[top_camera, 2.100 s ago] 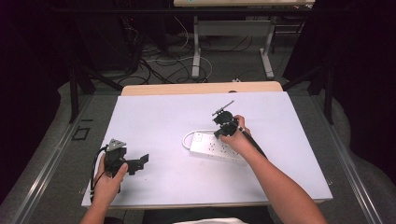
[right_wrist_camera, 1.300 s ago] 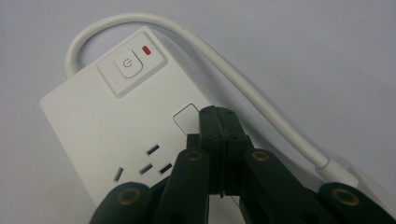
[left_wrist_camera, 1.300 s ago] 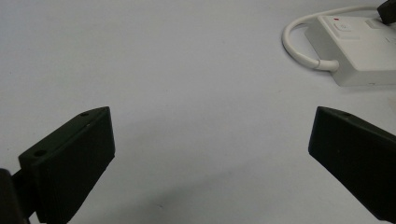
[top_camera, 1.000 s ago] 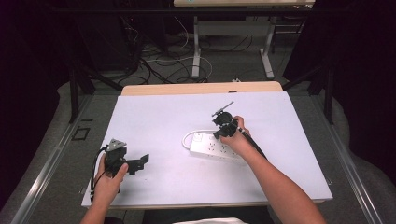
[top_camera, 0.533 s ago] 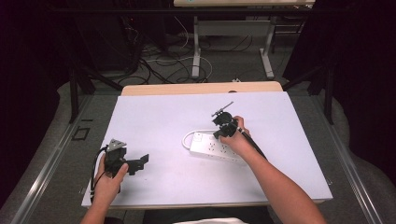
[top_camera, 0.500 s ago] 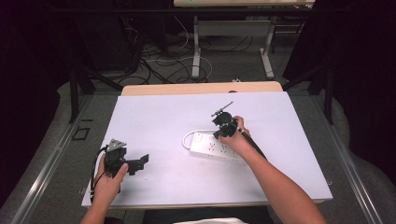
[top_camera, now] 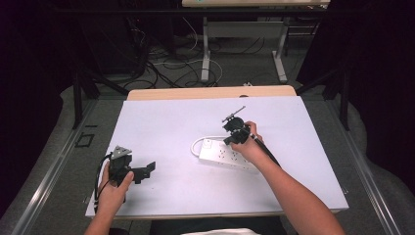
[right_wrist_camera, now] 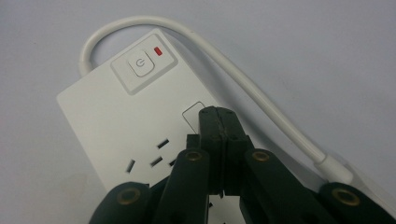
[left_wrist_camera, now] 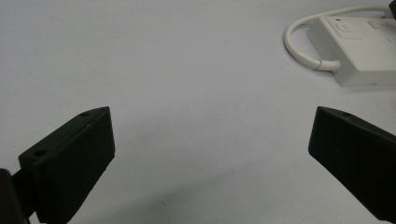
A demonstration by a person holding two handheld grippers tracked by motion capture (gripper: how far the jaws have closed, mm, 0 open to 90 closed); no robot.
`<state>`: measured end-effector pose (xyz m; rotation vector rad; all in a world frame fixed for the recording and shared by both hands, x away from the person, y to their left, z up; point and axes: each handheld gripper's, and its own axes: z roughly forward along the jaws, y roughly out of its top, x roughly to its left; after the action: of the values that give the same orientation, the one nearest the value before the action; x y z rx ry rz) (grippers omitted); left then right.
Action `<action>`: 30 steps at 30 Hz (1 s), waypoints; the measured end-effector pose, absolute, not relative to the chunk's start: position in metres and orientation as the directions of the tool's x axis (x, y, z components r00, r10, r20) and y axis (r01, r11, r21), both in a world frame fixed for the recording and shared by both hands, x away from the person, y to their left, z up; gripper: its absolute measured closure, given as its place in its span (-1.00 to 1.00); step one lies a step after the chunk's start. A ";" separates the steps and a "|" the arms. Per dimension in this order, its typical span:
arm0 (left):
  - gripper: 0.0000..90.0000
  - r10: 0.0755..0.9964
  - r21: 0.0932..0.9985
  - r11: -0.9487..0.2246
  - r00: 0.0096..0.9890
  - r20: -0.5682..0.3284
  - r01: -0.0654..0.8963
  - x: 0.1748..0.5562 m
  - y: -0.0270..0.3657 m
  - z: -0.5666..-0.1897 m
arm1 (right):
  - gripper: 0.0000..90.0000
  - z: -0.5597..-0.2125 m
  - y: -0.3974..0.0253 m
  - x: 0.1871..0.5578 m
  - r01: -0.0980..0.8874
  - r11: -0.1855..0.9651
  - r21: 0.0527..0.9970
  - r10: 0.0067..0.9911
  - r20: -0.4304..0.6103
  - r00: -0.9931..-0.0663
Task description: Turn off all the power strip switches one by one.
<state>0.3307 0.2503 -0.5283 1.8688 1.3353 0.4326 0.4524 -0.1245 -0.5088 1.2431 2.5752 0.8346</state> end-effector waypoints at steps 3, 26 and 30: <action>-0.99 0.906 0.760 -0.143 0.393 -0.157 0.634 0.331 0.250 -0.529 | 1.00 -0.501 -0.128 0.451 0.697 0.533 0.481 0.765 0.078 -0.639; -0.99 0.906 0.756 -0.144 0.392 -0.158 0.638 0.331 0.250 -0.529 | 1.00 -0.509 -0.149 0.448 0.698 0.486 0.526 0.789 0.079 -0.609; -0.99 0.906 0.757 -0.144 0.393 -0.159 0.638 0.331 0.250 -0.528 | 1.00 -0.509 -0.151 0.447 0.705 0.482 0.521 0.792 0.086 -0.605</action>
<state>0.3313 0.2498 -0.5285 1.8708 1.3295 0.4335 0.4469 -0.1513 -0.5088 1.3036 2.5572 0.7809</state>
